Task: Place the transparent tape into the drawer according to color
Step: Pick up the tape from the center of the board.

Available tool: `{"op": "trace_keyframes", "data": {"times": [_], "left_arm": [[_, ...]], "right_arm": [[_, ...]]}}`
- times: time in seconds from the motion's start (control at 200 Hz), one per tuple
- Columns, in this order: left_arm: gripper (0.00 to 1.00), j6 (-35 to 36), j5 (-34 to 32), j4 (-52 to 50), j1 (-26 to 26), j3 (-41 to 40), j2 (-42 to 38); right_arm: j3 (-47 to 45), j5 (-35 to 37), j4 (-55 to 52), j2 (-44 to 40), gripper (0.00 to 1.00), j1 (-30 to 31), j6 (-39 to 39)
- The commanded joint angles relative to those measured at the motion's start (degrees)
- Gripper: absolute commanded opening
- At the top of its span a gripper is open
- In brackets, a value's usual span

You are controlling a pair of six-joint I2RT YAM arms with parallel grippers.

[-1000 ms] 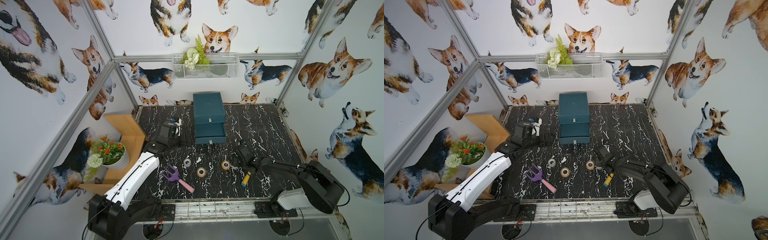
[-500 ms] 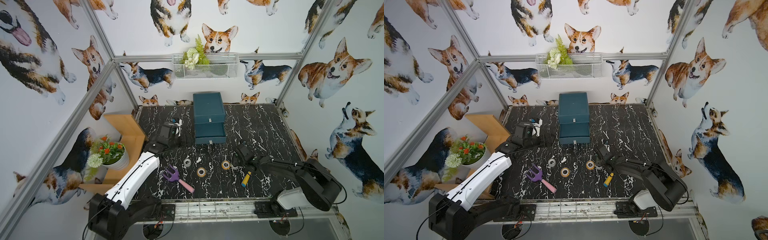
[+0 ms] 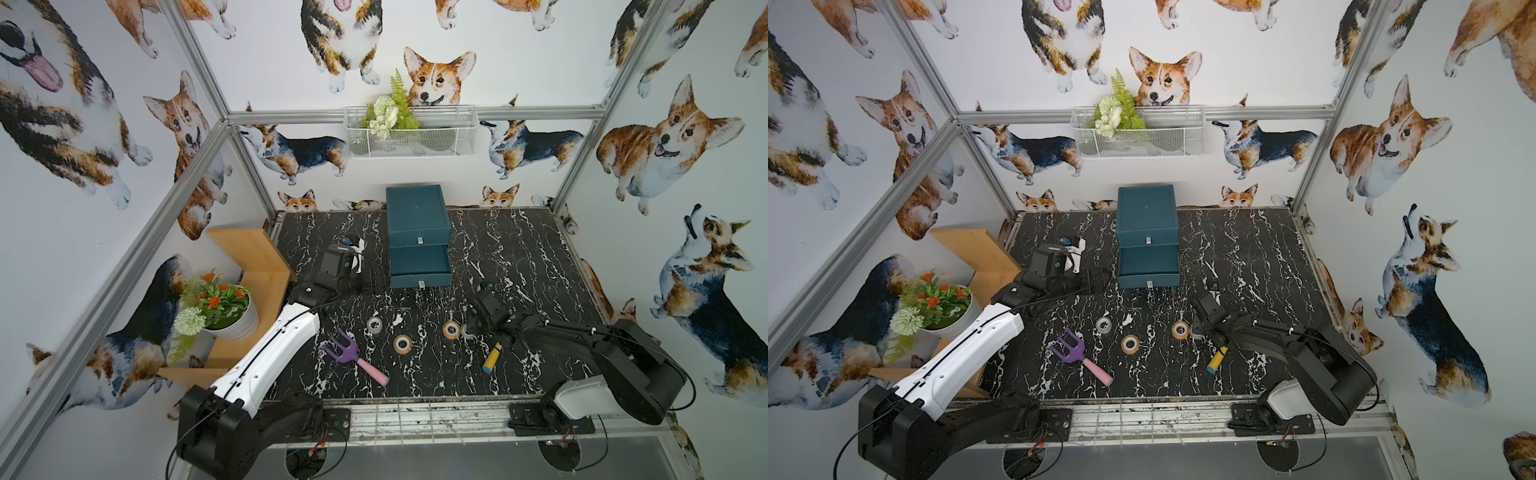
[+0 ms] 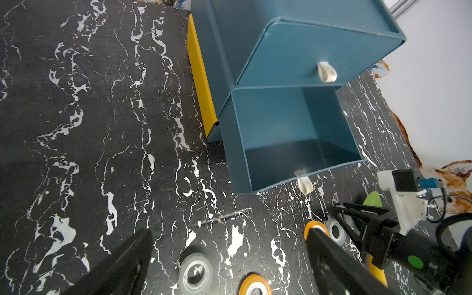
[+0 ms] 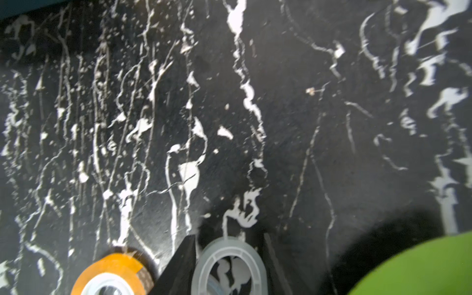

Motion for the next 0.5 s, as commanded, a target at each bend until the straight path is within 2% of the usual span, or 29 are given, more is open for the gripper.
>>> {"op": "trace_keyframes", "data": {"times": [0.0,0.195,0.495], "left_arm": [[1.0,0.4,0.3,0.8,0.0,-0.1,0.0],[0.99,0.4,0.5,0.9,0.0,-0.1,0.1],[0.99,0.4,0.6,0.9,0.0,-0.1,0.2]], "right_arm": [[1.7,0.4,-1.1,-0.2,0.39,-0.1,-0.5],[5.1,1.2,-2.5,-1.6,0.37,-0.2,-1.8],[13.6,1.4,-7.1,-10.3,0.35,0.0,-5.2]]}}
